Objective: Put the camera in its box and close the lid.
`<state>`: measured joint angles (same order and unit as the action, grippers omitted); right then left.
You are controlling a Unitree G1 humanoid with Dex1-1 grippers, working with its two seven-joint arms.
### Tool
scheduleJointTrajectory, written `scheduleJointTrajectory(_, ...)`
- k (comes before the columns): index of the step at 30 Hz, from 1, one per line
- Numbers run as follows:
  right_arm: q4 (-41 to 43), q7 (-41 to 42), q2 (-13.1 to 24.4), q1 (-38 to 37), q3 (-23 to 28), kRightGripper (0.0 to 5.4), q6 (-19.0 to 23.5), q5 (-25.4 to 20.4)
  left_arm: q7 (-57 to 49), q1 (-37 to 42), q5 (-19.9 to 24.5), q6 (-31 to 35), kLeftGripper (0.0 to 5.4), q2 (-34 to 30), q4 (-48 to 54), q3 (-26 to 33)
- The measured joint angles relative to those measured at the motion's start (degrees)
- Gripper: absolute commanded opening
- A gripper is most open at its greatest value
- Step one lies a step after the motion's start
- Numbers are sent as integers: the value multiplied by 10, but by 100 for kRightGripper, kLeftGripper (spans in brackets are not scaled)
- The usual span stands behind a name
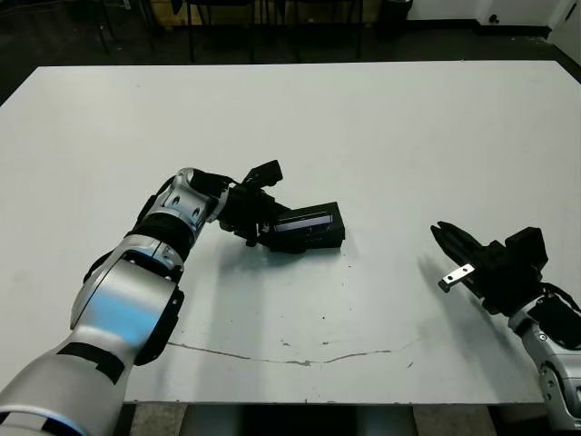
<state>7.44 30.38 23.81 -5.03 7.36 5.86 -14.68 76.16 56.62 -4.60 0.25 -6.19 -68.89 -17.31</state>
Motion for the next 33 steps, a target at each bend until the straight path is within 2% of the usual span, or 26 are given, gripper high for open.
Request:
scheduleJointTrajectory(5,-15,5,-7,0,-1,0,-13,-5,0,12,-17,9,279,5,-1,-10)
scheduleJointTrajectory(14,-5,-1,-8,-1,-5,0,-2,-4,9,35,-47,35,279,12,-3,-30)
scheduleJointTrajectory(19,7,-2,-8,-2,-7,0,7,-4,11,38,-56,34,279,13,-2,-42)
scheduleJointTrajectory(33,-7,2,-11,-2,-7,0,-4,-6,13,43,-74,11,279,12,-2,-66)
